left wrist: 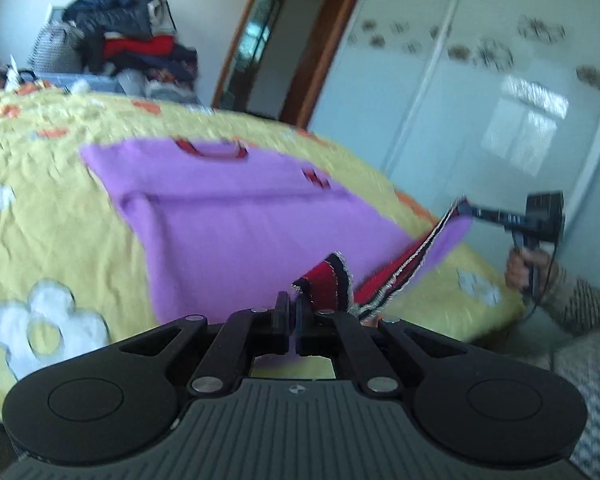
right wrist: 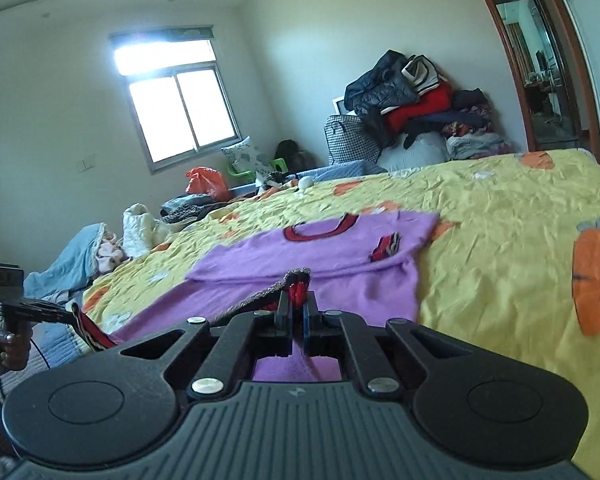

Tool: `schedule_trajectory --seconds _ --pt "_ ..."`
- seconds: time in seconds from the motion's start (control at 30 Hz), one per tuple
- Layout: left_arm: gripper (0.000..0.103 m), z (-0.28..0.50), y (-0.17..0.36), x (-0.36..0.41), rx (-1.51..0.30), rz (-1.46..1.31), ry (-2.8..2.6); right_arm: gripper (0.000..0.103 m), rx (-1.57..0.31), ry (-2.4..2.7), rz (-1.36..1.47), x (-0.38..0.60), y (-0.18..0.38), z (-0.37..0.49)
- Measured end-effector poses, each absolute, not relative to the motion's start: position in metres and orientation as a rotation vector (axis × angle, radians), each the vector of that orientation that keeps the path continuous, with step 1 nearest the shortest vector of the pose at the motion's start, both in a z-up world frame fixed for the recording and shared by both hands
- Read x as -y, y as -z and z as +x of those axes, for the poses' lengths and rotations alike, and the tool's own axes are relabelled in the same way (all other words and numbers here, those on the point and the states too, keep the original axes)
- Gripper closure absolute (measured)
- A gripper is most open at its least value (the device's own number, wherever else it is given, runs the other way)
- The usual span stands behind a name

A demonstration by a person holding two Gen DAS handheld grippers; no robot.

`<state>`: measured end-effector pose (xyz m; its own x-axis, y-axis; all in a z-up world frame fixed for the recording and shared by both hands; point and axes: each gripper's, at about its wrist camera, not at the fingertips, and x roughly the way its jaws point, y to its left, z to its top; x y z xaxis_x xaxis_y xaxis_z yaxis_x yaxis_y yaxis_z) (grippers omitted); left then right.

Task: Fold small clothes
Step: 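Lift the red edge with both tools and fold it toward the collar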

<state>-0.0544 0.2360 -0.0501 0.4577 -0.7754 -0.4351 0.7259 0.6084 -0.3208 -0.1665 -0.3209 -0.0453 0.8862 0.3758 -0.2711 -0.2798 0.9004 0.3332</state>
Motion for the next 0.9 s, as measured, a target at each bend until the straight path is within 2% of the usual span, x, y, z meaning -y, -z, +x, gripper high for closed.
schedule_trajectory --seconds 0.27,0.57,0.9 --pt "0.100 0.026 0.038 -0.244 -0.577 -0.185 0.835 0.099 -0.385 -0.311 0.268 0.342 0.034 -0.069" --pt "0.100 0.132 0.053 -0.239 -0.650 -0.358 0.777 0.099 -0.526 -0.275 0.348 0.368 0.068 0.035" --pt "0.100 0.203 0.070 -0.228 -0.700 -0.408 0.733 0.099 -0.595 -0.305 0.314 0.381 0.081 0.118"
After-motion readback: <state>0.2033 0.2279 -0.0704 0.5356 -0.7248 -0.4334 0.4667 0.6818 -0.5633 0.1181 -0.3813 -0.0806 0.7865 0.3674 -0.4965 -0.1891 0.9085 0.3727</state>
